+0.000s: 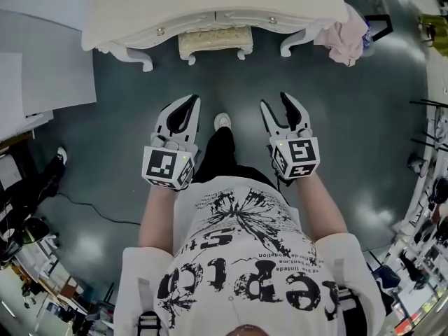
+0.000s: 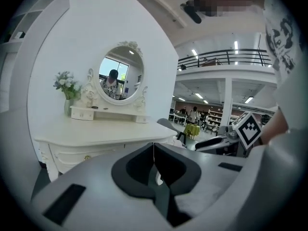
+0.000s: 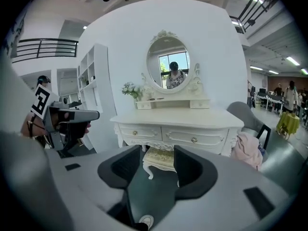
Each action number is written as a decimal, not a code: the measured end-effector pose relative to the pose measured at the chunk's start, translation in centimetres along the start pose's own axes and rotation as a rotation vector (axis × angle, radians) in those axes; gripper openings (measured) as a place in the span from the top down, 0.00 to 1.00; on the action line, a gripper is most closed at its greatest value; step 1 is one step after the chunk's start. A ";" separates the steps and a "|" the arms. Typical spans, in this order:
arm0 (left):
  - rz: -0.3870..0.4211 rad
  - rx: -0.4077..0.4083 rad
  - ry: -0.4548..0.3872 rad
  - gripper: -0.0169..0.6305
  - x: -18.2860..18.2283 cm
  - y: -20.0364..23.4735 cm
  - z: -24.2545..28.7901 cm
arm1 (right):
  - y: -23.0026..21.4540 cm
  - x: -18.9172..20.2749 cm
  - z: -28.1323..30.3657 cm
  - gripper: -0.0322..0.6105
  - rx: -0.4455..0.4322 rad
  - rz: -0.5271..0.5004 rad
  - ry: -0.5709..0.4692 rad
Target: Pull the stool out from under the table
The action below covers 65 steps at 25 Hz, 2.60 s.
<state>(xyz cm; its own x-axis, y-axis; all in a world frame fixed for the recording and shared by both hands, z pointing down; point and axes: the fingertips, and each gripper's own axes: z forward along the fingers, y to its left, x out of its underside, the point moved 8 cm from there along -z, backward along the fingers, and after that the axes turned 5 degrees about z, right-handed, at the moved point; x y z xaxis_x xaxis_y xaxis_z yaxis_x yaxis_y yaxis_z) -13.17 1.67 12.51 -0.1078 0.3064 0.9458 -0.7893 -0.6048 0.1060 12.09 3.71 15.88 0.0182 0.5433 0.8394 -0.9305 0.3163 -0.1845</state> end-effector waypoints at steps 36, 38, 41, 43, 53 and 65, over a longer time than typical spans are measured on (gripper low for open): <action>-0.275 -0.224 0.081 0.94 39.8 5.8 17.9 | -19.6 30.7 39.0 0.58 0.023 -0.099 0.174; -0.272 -0.222 0.082 0.94 41.2 6.1 18.9 | -20.2 31.3 40.8 0.57 0.025 -0.124 0.158; -0.264 -0.209 0.082 0.94 42.4 6.5 20.5 | -21.1 31.8 43.4 0.54 0.043 -0.134 0.139; -0.267 -0.191 0.080 0.94 43.1 6.7 21.6 | -21.5 31.9 45.0 0.53 0.059 -0.132 0.141; -0.216 -0.143 0.066 0.94 44.3 10.2 24.7 | -22.0 33.0 50.2 0.52 0.104 -0.193 0.146; -0.206 -0.116 0.077 0.94 45.3 10.6 24.4 | -22.6 32.8 52.3 0.55 0.111 -0.118 0.147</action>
<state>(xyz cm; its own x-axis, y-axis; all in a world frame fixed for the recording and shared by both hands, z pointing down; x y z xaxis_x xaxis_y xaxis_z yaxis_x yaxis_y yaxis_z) -11.67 -8.80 64.00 0.0206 0.4721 0.8813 -0.8628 -0.4370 0.2543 14.56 -26.25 74.26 0.1753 0.6180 0.7664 -0.9533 0.3010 -0.0247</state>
